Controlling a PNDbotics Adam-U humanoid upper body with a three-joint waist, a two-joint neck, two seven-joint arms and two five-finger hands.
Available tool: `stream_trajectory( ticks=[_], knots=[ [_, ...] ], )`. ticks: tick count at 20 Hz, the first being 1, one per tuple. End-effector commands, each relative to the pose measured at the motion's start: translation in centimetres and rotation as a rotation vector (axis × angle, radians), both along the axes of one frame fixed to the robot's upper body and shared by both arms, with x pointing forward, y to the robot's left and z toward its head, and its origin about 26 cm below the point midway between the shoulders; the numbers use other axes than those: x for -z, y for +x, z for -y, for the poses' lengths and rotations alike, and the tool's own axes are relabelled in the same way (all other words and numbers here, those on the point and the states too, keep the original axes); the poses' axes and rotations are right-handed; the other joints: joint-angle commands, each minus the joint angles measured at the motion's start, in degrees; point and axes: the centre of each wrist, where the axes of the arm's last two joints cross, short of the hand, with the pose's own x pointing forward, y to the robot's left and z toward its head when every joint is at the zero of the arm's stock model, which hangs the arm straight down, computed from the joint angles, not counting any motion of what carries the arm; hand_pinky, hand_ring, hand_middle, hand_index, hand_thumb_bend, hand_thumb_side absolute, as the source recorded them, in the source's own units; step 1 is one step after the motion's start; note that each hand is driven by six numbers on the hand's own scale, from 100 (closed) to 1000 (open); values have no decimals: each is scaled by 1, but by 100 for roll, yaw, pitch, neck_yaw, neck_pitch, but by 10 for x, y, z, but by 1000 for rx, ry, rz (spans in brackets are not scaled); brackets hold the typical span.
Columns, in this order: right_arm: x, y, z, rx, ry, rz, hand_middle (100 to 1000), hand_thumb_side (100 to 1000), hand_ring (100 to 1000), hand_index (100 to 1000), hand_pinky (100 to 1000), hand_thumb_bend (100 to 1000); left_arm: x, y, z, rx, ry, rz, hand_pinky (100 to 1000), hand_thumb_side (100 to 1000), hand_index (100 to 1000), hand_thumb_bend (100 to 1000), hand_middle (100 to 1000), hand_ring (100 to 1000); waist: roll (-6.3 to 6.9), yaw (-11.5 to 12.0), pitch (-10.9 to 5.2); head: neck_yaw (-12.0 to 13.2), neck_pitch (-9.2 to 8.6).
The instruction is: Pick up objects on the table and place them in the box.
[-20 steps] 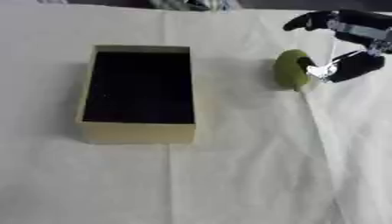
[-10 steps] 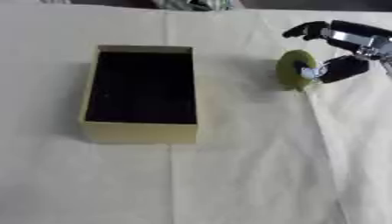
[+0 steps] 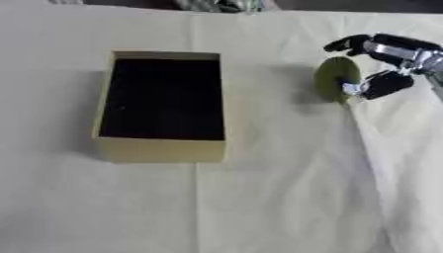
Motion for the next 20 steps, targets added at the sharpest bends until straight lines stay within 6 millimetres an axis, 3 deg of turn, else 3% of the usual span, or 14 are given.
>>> stream_trajectory(
  ticks=[1, 5, 12, 15, 17, 20],
  knots=[
    [-12, -1, 9, 43, -58, 22, 885, 100, 1000, 975, 944, 361, -6, -1, 0, 6, 17, 15, 624, 451, 741, 418, 622, 660, 11, -13, -112, -1, -73],
    [-8, 2, 8, 80, -104, 17, 850, 100, 1000, 972, 930, 415, -6, -1, 0, 11, 15, 13, 624, 452, 741, 417, 622, 661, 11, -16, -115, -4, -83],
    [-4, 7, 4, 122, -200, 39, 692, 100, 981, 942, 890, 360, -5, -1, 1, 14, 13, 10, 624, 453, 741, 409, 623, 662, -3, -8, -111, -2, -75],
    [-9, 8, 0, 133, -238, 96, 636, 100, 932, 875, 844, 355, -5, -1, 1, 16, 12, 9, 624, 454, 741, 403, 623, 662, -10, -5, -113, -2, -77],
    [-11, 8, -4, 142, -245, 142, 605, 100, 903, 767, 825, 374, -5, -1, 1, 17, 11, 8, 624, 454, 741, 401, 622, 662, -7, -4, -112, 6, -76],
    [-14, 6, -8, 134, -210, 210, 571, 100, 879, 720, 816, 244, -4, -1, 1, 14, 9, 6, 624, 455, 741, 397, 621, 662, -12, -8, -109, 21, -64]
  ],
)
